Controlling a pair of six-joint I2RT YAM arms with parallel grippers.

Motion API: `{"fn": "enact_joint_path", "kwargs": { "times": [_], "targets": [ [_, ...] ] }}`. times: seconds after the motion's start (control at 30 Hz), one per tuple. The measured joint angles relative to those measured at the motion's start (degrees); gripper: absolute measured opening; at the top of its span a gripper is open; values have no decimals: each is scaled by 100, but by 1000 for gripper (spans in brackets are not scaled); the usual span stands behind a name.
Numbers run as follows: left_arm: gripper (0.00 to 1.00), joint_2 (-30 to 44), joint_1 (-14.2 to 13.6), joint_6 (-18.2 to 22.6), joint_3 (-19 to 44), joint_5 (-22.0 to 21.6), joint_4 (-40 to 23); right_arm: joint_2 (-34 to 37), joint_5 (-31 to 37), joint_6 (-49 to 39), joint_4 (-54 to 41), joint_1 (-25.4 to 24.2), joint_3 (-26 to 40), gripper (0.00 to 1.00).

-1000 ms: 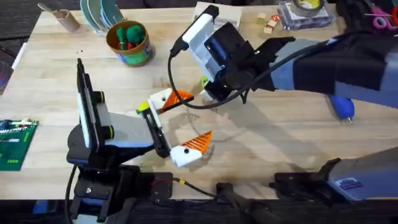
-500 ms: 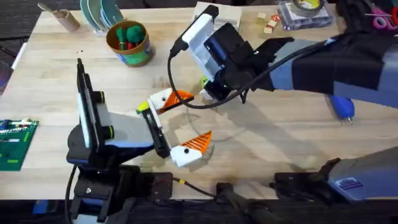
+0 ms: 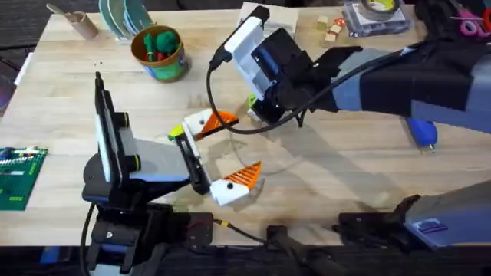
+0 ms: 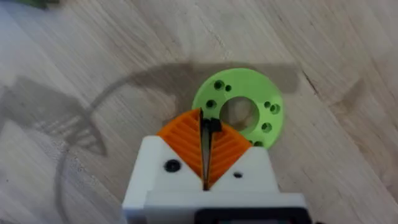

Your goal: Pick up the gripper from the table and insert it into the empty holder that is missing its gripper. Then pick up a screw, insert it into the mounting hole, and use the screwdriver to tighten it. Finally, clean up the table by picking up the vegetable and placing it into the bucket.

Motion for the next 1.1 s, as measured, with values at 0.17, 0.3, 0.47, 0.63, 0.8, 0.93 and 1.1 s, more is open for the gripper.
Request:
{"fn": "enact_joint_path", "kwargs": {
  "times": [0.17,0.3,0.47,0.63,0.8,0.93,1.1],
  "targets": [
    [993,0,0,2,0,1,0,3,22,-16,13,0,7,12],
    [992,-1,0,0,0,0,0,3,24,-16,13,0,7,9],
    [993,1,0,0,0,2,0,-20,362,-16,-15,-2,7,8],
    [992,-1,0,0,0,0,0,-436,498,-16,-58,-52,7,8],
    [993,1,0,0,0,0,0,-825,516,-16,-673,-149,181,8],
    [993,0,0,0,0,1,0,-904,218,8,-1691,-151,1456,8],
    [993,0,0,0,0,1,0,-948,-448,181,-2565,-89,2383,8]
  ]
}}
